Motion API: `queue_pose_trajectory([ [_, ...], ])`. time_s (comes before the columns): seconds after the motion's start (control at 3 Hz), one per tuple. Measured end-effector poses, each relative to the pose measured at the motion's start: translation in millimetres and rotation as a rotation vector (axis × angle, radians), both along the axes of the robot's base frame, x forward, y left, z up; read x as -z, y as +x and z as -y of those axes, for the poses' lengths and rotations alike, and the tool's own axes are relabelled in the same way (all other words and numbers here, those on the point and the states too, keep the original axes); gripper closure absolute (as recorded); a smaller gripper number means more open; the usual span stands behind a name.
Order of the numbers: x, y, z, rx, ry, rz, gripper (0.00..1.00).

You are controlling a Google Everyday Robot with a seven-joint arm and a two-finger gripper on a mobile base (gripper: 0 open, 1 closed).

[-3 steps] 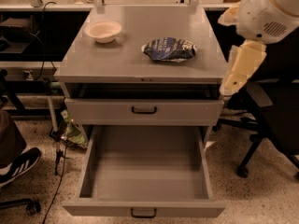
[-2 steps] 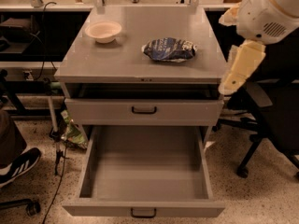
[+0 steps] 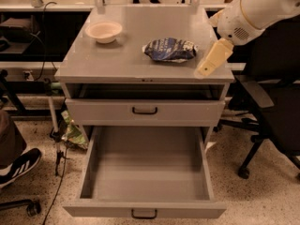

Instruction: Place blue chip bag into middle drawer

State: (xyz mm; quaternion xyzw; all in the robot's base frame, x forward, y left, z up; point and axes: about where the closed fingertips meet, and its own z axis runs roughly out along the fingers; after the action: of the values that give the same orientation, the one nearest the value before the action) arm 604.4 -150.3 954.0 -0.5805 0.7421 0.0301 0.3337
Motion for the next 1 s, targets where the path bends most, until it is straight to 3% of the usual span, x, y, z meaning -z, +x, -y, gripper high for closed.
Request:
queue_pose_trajectory([
  [0.67, 19, 25, -5, 0.044, 0.019, -0.02, 0.0],
  [1.0, 27, 54, -21, 0.065, 0.053, -0.014, 0.0],
])
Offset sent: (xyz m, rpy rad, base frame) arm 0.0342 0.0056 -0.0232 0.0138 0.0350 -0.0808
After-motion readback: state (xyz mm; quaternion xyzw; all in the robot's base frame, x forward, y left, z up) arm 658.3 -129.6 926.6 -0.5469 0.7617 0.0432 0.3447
